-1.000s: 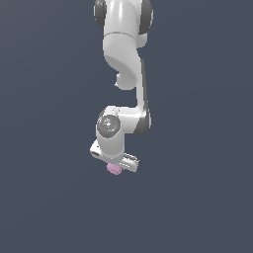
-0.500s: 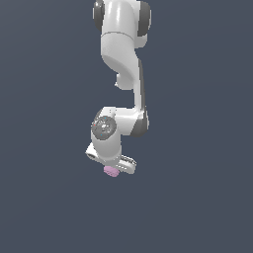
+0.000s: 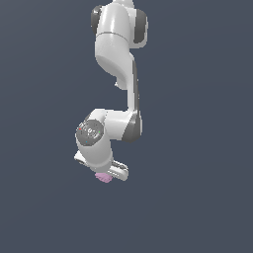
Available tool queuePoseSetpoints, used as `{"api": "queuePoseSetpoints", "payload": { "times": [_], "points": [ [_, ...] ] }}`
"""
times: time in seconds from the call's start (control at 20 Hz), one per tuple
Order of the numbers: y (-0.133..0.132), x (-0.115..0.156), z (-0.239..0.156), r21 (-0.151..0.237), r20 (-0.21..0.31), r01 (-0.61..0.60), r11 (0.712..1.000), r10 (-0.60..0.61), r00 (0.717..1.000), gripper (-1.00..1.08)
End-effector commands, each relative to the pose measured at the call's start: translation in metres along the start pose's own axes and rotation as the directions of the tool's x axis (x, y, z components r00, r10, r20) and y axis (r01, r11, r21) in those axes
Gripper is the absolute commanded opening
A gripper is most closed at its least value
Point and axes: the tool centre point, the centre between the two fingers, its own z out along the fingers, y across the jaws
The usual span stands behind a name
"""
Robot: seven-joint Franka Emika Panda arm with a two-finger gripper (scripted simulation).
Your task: Pick up the object and move it to a goal position.
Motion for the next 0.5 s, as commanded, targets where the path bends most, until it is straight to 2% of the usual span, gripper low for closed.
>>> {"api": "queuePoseSetpoints", "payload": {
  "times": [0.0,0.45],
  "points": [
    [0.003,0.008,-0.004,0.000,0.000,0.001,1.000,-0.001,1.000,-1.00],
    [0.007,0.020,-0.009,0.000,0.000,0.001,1.000,-0.001,1.000,-1.00]
  ]
}}
